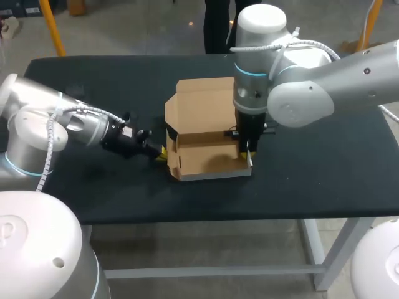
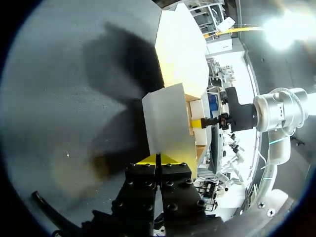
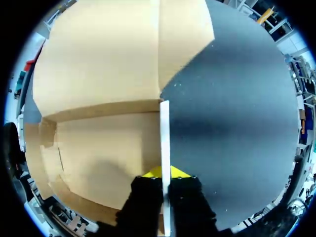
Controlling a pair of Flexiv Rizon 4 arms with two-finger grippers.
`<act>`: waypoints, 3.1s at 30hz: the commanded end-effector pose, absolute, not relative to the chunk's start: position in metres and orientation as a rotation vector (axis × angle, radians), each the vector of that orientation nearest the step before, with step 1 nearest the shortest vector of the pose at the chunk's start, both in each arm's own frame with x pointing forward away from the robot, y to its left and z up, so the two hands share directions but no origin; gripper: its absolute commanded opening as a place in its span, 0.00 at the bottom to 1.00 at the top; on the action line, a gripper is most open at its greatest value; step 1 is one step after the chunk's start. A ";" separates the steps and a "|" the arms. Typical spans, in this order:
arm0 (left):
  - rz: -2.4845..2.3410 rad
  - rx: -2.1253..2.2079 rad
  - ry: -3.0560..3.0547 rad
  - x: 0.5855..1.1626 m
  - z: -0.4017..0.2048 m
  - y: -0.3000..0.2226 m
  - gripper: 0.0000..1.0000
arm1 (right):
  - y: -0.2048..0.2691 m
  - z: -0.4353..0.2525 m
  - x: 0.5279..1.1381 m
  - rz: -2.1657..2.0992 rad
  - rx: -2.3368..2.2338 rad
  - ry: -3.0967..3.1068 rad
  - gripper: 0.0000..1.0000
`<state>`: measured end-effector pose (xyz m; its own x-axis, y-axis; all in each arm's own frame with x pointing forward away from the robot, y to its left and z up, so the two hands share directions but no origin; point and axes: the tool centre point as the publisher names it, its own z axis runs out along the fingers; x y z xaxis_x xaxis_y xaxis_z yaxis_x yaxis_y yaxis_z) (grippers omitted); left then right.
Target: Assemble the packaging by folding the flat box into shape, placing the metal phone stand inside, and closing the box properly
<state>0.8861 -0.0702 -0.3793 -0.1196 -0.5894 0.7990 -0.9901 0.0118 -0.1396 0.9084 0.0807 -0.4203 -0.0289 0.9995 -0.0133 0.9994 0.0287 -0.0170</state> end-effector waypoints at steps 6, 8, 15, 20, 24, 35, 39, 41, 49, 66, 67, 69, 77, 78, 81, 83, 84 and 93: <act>0.997 1.615 -1.726 0.885 -0.377 -0.075 0.00 | 0.082 -0.419 0.909 0.040 -2.187 -2.251 0.00; 1.001 1.611 -1.715 0.885 -0.377 -0.075 0.00 | 0.082 -0.419 0.909 0.040 -2.187 -2.251 0.00; 1.026 1.599 -1.673 0.884 -0.375 -0.072 0.00 | 0.082 -0.419 0.909 0.040 -2.187 -2.251 0.00; 1.040 1.596 -1.647 0.884 -0.376 -0.069 0.00 | 0.082 -0.419 0.909 0.040 -2.187 -2.251 0.00; 1.047 1.600 -1.634 0.884 -0.376 -0.067 0.00 | 0.082 -0.419 0.909 0.040 -2.187 -2.251 0.00; 1.054 1.584 -1.608 0.885 -0.377 -0.063 0.13 | 0.082 -0.419 0.909 0.040 -2.187 -2.251 0.00; 1.051 1.579 -1.612 0.884 -0.378 -0.066 0.21 | 0.082 -0.419 0.909 0.040 -2.187 -2.251 0.00; 1.048 1.575 -1.612 0.884 -0.379 -0.067 0.23 | 0.082 -0.419 0.909 0.040 -2.187 -2.251 0.00; 1.047 1.557 -1.604 0.885 -0.379 -0.074 0.28 | 0.082 -0.419 0.909 0.040 -2.187 -2.251 0.00; 1.057 1.538 -1.595 0.887 -0.374 -0.083 0.36 | 0.082 -0.419 0.909 0.040 -2.187 -2.251 0.00; 1.058 1.538 -1.593 0.888 -0.374 -0.083 0.35 | 0.082 -0.419 0.909 0.040 -2.187 -2.251 0.00; 1.060 1.537 -1.588 0.888 -0.374 -0.083 0.35 | 0.082 -0.419 0.909 0.040 -2.187 -2.251 0.00; 1.064 1.533 -1.574 0.890 -0.372 -0.082 0.38 | 0.082 -0.419 0.909 0.040 -2.187 -2.251 0.00; 1.063 1.531 -1.575 0.890 -0.372 -0.083 0.39 | 0.082 -0.419 0.909 0.040 -2.187 -2.251 0.00; 1.051 1.530 -1.586 0.889 -0.372 -0.087 0.40 | 0.082 -0.419 0.909 0.040 -2.187 -2.251 0.00; 1.042 1.531 -1.596 0.889 -0.372 -0.090 0.41 | 0.082 -0.419 0.909 0.040 -2.187 -2.251 0.00; 1.038 1.532 -1.601 0.889 -0.371 -0.091 0.41 | 0.082 -0.419 0.909 0.040 -2.187 -2.251 0.00; 0.994 1.592 -1.651 0.889 -0.369 -0.098 0.40 | 0.082 -0.419 0.909 0.040 -2.187 -2.251 0.00</act>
<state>0.8895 -0.0934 -0.3730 -0.0765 -0.4941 0.8660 -0.9953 -0.0144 -0.0961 0.9084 0.0806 -0.4202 -0.0288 0.9995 -0.0134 0.9994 0.0286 -0.0170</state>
